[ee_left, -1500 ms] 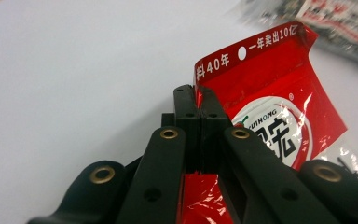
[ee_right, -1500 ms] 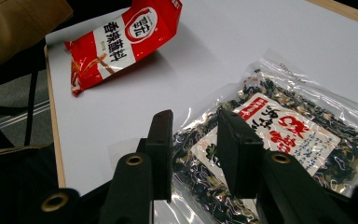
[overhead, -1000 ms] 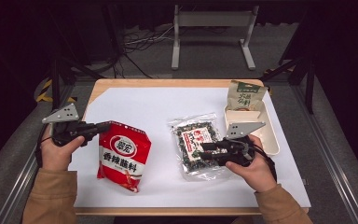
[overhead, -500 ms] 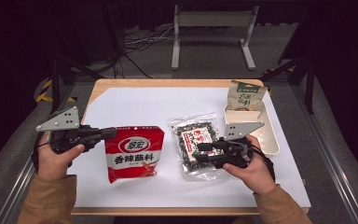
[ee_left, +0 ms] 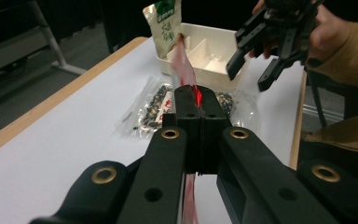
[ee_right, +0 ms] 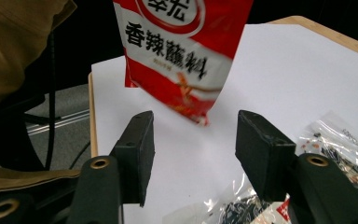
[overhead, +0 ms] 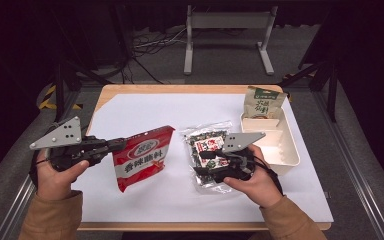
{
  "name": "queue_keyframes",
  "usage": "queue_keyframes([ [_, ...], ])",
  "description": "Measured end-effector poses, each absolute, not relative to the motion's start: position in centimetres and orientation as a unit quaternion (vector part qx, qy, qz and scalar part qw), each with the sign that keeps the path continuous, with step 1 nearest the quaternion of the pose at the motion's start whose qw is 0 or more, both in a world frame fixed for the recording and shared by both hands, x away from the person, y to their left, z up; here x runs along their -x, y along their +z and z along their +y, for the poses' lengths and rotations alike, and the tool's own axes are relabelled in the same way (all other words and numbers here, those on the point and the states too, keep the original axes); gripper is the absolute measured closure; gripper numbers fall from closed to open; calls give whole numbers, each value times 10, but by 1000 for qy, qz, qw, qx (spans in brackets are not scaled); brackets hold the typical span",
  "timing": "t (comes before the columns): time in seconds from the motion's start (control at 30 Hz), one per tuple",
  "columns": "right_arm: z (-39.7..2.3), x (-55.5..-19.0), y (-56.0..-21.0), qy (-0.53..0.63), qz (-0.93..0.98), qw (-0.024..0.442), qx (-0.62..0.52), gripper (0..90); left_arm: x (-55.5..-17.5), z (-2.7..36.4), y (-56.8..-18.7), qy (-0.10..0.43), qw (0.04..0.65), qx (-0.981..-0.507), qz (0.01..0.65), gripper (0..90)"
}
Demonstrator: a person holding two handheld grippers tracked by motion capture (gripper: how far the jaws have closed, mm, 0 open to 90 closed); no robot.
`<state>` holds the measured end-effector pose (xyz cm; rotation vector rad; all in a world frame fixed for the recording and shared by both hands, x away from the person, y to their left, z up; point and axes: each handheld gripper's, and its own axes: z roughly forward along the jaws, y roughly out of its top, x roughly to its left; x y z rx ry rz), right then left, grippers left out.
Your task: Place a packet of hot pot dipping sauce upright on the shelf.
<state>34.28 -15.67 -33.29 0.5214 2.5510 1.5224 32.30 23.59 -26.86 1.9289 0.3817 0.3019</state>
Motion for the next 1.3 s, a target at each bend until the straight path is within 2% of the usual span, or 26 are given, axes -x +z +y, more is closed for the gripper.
queue_keyframes([
  [0.27,-137,-349,-345,501,847,74,-161,412,-312,227,-262,109,571,-806,113,898],
  [0.63,-114,-345,-367,544,827,60,-126,471,-306,212,-261,98,574,-808,89,898],
  [0.93,-100,-346,-377,563,818,43,-113,467,-306,209,-263,98,579,-804,95,898],
  [1.07,-98,-346,-379,568,814,37,-116,543,-307,209,-263,99,580,-803,96,898],
  [1.23,-98,-347,-379,549,827,33,-117,750,-306,208,-264,105,575,-805,102,897],
  [1.27,-98,-347,-379,549,827,33,-117,750,-306,208,-264,105,575,-805,103,897],
  [1.3,-99,-347,-378,547,829,32,-113,798,-306,209,-264,106,575,-805,104,897],
])
